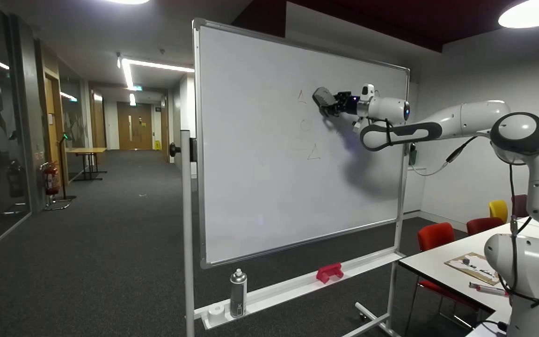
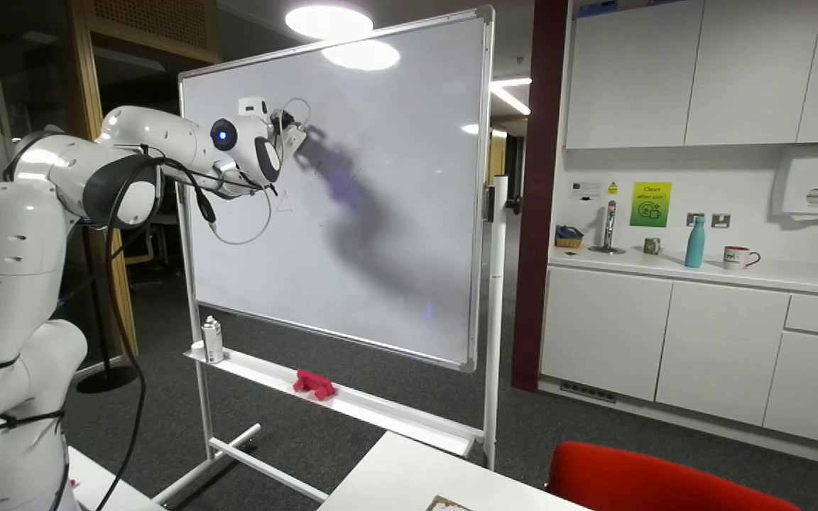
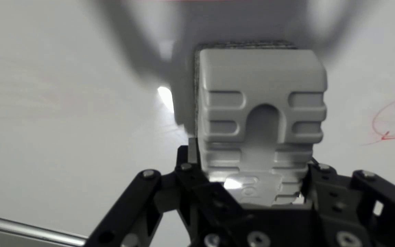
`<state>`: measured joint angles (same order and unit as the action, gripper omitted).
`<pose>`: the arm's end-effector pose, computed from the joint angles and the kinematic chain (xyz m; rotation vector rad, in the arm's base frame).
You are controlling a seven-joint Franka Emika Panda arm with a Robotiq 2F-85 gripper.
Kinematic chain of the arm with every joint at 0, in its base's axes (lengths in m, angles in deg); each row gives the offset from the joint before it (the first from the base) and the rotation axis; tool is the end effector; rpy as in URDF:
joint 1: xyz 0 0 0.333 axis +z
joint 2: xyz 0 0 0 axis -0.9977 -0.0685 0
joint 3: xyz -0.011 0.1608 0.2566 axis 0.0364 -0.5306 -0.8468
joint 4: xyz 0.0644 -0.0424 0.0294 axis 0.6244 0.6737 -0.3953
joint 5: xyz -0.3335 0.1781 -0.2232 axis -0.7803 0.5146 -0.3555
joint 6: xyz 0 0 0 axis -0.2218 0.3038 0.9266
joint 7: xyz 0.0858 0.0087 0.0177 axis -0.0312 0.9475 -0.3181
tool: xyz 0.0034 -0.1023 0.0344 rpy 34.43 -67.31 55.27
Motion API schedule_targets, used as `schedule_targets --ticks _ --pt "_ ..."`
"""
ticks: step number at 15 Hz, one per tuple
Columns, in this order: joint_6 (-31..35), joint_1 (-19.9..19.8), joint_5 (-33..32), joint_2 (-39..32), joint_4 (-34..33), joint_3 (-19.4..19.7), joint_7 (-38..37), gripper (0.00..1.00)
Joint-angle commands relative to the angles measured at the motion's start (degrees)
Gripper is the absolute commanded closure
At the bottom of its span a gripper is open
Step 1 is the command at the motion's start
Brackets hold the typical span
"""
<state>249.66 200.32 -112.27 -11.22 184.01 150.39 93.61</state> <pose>0.6342 0.0569 0.7244 1.5106 1.0260 2.0803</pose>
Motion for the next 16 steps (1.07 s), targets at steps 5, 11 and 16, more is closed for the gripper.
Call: schedule_targets --ticks 5,11,16 --pt "0.08 5.06 0.22 -0.03 2.93 4.14 4.02 0.65" --pt "0.12 7.99 1.33 -2.53 2.49 6.14 4.21 0.65" --pt "0.04 12.91 2.32 -6.39 2.24 8.84 4.32 0.65"
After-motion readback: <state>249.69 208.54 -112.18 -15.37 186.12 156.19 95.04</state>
